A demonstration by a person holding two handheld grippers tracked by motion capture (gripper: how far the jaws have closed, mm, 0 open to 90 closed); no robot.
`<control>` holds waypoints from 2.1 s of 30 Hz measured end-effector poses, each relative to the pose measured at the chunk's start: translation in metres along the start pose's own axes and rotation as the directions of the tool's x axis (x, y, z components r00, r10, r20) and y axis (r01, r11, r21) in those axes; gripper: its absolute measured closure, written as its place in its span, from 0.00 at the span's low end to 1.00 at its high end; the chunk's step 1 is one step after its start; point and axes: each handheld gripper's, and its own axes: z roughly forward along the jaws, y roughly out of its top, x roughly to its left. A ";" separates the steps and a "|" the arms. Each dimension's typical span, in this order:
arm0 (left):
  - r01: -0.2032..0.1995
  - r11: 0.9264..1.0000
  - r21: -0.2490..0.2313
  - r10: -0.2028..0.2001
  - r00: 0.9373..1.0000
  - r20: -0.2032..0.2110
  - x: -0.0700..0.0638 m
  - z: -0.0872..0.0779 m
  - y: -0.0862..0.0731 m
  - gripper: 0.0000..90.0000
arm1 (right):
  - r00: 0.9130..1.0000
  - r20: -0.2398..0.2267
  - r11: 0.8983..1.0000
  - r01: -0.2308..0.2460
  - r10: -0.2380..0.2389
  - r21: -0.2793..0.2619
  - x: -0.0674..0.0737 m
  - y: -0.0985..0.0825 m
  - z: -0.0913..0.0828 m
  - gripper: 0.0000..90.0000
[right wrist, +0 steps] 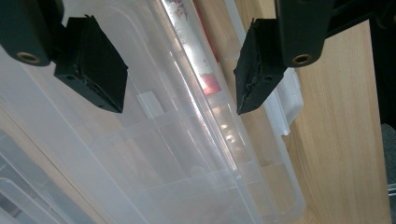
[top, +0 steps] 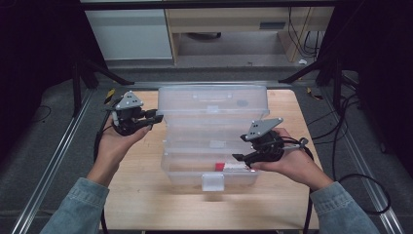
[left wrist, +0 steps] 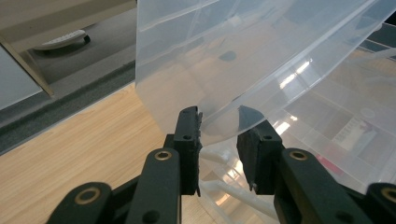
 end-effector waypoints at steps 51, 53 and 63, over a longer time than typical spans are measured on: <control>0.037 0.999 -0.001 -0.037 0.999 0.038 -0.015 -0.007 -0.031 0.70 | 0.983 0.109 0.987 -0.142 0.149 -0.071 -0.003 -0.034 -0.041 0.35; 0.039 0.999 0.001 -0.039 0.998 0.041 -0.014 -0.007 -0.032 0.70 | 0.980 0.120 0.986 -0.147 0.156 -0.081 -0.007 -0.039 -0.047 0.37; 0.041 0.999 0.003 -0.042 0.998 0.047 -0.017 -0.008 -0.037 0.70 | 0.964 0.171 0.979 -0.193 0.201 -0.066 -0.020 -0.056 -0.057 0.41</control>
